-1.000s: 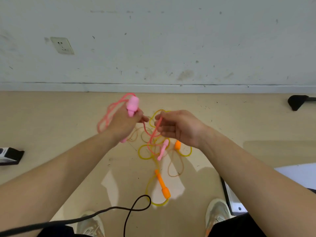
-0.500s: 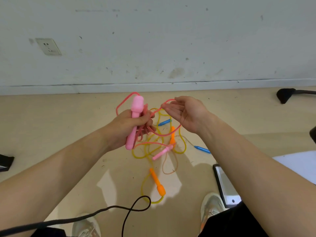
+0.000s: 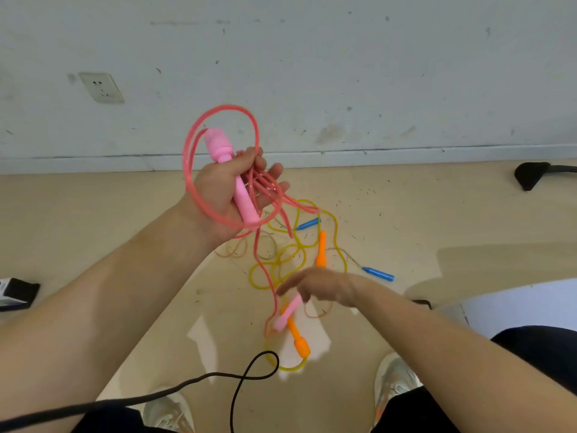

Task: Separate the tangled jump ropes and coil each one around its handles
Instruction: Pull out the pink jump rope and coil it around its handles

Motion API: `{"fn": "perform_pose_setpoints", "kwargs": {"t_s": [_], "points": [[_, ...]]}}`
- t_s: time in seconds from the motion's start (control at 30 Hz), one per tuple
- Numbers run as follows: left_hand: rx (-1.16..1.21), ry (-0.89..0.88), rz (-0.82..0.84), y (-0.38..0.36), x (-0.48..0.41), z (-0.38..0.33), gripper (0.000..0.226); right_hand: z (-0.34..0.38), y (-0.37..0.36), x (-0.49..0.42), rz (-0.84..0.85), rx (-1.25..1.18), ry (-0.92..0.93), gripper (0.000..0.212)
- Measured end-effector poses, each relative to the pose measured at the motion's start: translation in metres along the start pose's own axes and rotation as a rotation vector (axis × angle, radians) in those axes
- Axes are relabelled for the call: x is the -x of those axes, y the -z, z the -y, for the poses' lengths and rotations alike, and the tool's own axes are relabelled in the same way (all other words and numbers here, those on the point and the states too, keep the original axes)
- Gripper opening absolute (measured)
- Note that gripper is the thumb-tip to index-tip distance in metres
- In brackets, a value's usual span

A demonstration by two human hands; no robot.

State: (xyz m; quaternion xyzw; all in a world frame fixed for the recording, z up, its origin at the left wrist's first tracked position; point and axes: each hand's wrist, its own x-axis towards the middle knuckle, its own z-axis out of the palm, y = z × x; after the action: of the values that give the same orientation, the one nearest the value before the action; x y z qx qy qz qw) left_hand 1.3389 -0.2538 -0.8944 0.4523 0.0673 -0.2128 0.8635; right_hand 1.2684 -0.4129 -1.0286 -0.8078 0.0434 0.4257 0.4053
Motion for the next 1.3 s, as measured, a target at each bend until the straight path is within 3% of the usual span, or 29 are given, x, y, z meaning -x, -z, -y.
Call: {"fn": "perform_pose_setpoints", "kwargs": {"t_s": [0.07, 0.1, 0.17, 0.27, 0.33, 0.37, 0.5, 0.6, 0.7, 0.77, 0.87, 1.0, 1.13, 1.27, 1.3], "points": [[0.042, -0.013, -0.047, 0.001, -0.003, -0.003, 0.021, -0.005, -0.020, -0.002, 0.159, 0.052, -0.020, 0.051], [0.050, -0.026, -0.071, 0.001, -0.004, -0.005, 0.023, -0.005, -0.027, -0.003, 0.152, 0.063, -0.010, 0.044], [0.051, -0.051, -0.105, 0.003, -0.006, -0.007, 0.027, -0.002, -0.035, -0.006, -0.025, 0.045, 0.030, 0.035], [0.035, -0.065, -0.125, 0.003, -0.007, -0.007, 0.029, 0.003, -0.031, -0.014, -0.268, -0.030, 0.114, 0.059], [0.032, -0.057, -0.135, 0.001, -0.007, -0.004, 0.027, 0.008, -0.027, -0.017, -0.198, -0.070, 0.157, 0.082], [0.032, -0.052, -0.142, 0.000, -0.007, -0.003, 0.026, 0.012, -0.027, -0.017, -0.146, -0.062, 0.164, 0.083], [-0.001, -0.093, -0.178, -0.002, -0.009, 0.001, 0.023, 0.017, -0.038, -0.020, -0.102, -0.006, 0.205, 0.029], [-0.179, -0.189, -0.312, 0.013, -0.017, -0.003, 0.015, 0.010, -0.041, -0.018, -0.045, -0.126, 0.106, 0.026], [-0.564, -0.251, -0.499, 0.050, -0.030, -0.002, 0.017, 0.010, -0.030, -0.005, -0.070, -0.197, 0.064, 0.024], [-0.824, -0.266, -0.540, 0.074, -0.035, 0.003, 0.020, 0.017, -0.019, 0.006, -0.113, -0.249, 0.102, 0.023], [-0.927, -0.210, -0.562, 0.093, -0.039, 0.014, 0.016, 0.030, -0.001, 0.023, -0.142, -0.373, 0.165, 0.025], [-0.754, -0.128, -0.448, 0.089, -0.039, 0.028, 0.025, 0.048, 0.016, 0.040, -0.140, -0.723, 0.188, 0.021], [-0.736, -0.122, -0.187, 0.064, -0.027, 0.041, 0.024, 0.064, 0.032, 0.047, -0.160, -1.105, 0.223, 0.022], [-0.757, -0.091, 0.080, 0.047, -0.011, 0.056, 0.005, 0.071, 0.048, 0.053, -0.247, -1.310, 0.276, 0.021], [-0.741, -0.069, 0.113, 0.044, -0.006, 0.059, 0.014, 0.071, 0.050, 0.055, -0.274, -1.343, 0.282, 0.021]]}}
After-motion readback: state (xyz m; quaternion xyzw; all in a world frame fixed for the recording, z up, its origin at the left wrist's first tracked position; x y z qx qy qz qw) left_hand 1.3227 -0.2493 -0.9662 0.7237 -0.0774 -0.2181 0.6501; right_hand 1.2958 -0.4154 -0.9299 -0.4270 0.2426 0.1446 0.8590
